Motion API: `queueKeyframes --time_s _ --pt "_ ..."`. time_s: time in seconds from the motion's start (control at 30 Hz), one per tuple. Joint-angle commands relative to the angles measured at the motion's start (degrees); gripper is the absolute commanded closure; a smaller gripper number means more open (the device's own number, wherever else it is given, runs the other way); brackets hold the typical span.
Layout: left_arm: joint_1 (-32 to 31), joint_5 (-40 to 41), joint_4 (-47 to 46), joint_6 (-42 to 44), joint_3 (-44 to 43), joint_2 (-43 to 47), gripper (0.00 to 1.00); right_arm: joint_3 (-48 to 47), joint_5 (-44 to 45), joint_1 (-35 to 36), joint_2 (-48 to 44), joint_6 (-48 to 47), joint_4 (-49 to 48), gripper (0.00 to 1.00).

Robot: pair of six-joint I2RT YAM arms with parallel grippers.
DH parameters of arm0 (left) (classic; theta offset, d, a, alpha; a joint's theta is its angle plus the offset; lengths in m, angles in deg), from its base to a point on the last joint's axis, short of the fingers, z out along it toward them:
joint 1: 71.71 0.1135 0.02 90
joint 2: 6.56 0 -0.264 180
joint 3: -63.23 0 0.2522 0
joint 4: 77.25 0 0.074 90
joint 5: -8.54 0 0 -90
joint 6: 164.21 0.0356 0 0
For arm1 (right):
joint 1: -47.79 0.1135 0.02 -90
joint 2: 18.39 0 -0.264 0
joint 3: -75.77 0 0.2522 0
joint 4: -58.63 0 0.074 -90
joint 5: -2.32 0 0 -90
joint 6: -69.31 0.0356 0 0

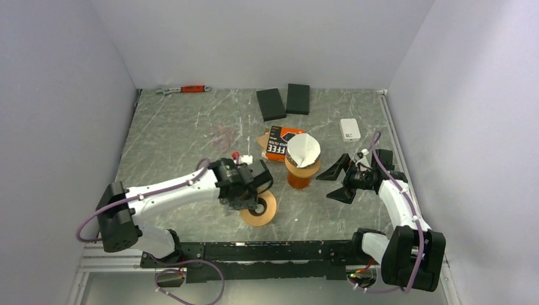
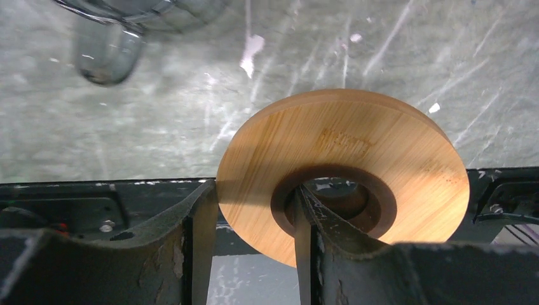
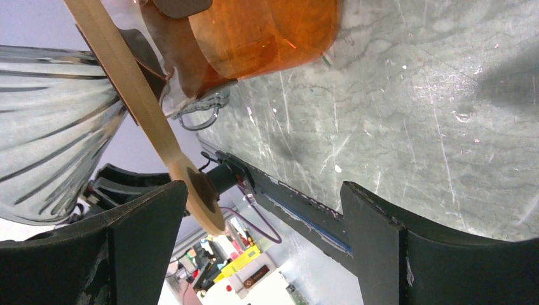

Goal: Place the coffee filter in the dripper

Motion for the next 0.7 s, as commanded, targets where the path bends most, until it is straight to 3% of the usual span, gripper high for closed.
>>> queueKeyframes --time_s 0.0,0.43,0.67 --pt "7.2 1.3 6.1 6.7 -5.6 4.7 0.66 -3.1 -0.5 -0.2 1.2 -0.4 -0.3 0.04" --pt "32.4 -5.8 10.8 26.1 -18.5 -2.2 0.68 -6.9 -1.0 -0.2 5.0 0.2 -1.8 0.02" --pt "35.3 -8.0 10.3 26.3 -18.1 -3.2 0.69 -7.7 -1.1 -0.2 6.0 -0.1 -1.8 0.01"
